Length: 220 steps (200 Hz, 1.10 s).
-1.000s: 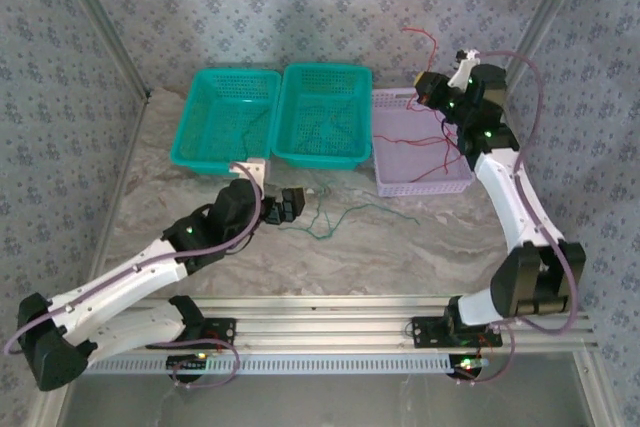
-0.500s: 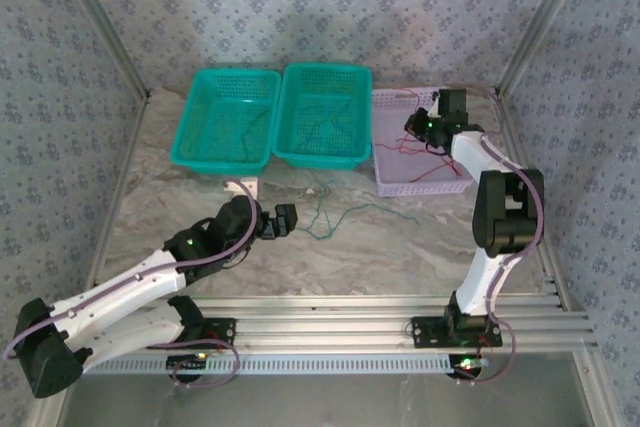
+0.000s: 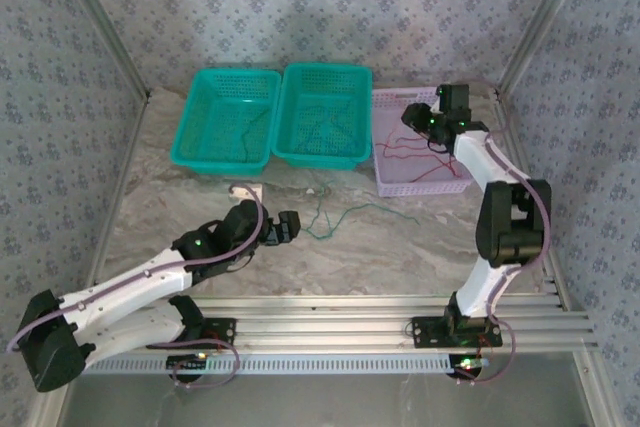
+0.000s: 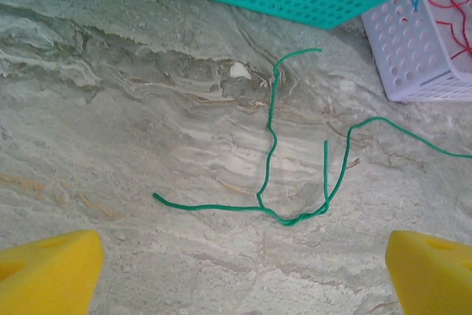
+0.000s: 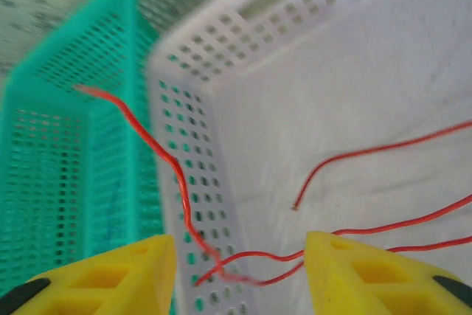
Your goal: Untangle the cables
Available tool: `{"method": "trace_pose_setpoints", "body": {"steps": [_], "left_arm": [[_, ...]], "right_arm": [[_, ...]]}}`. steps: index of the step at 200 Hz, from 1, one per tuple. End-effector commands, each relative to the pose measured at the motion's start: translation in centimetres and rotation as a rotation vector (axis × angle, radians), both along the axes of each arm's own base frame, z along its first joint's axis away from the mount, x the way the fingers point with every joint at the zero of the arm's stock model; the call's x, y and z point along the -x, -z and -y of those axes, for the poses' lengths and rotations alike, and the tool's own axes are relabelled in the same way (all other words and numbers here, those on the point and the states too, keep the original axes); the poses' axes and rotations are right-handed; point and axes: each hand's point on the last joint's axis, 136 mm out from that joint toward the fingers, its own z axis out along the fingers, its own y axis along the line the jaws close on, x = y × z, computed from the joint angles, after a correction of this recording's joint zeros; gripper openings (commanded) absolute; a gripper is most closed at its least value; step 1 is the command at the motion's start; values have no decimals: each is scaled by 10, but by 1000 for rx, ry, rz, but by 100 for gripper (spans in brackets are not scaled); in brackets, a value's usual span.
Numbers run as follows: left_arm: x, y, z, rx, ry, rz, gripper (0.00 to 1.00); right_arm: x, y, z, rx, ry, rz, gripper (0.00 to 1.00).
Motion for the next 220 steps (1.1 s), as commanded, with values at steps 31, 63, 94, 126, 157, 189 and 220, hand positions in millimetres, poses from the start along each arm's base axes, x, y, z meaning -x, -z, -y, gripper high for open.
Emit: {"method": "trace_pose_setpoints", "body": {"steps": [31,63,94,126,157,189,220], "left_arm": [[4,4,5,17,9,-21,97],[4,7,4,10,7,-28,97],[4,6,6,10,11,-26,96],[4,7,6,12,9,-30,96],[5,8,4,13,5,-33,96],[6,9,3,19,-1,-33,95],[7,13,1,16,-7,-38,96]], "right_arm": [[28,-68,4,41,39,141,54],[36,-69,-19,8,-48,148,56],[33,-41,-54,37,-143,80,55],[21,-14,-78,45,-198,46,53],[-3,26,-77,122,-191,-52,51],[-20,53,-78,159,-189,-92,48],[-31,68,-68,193,-144,-119,41]]}}
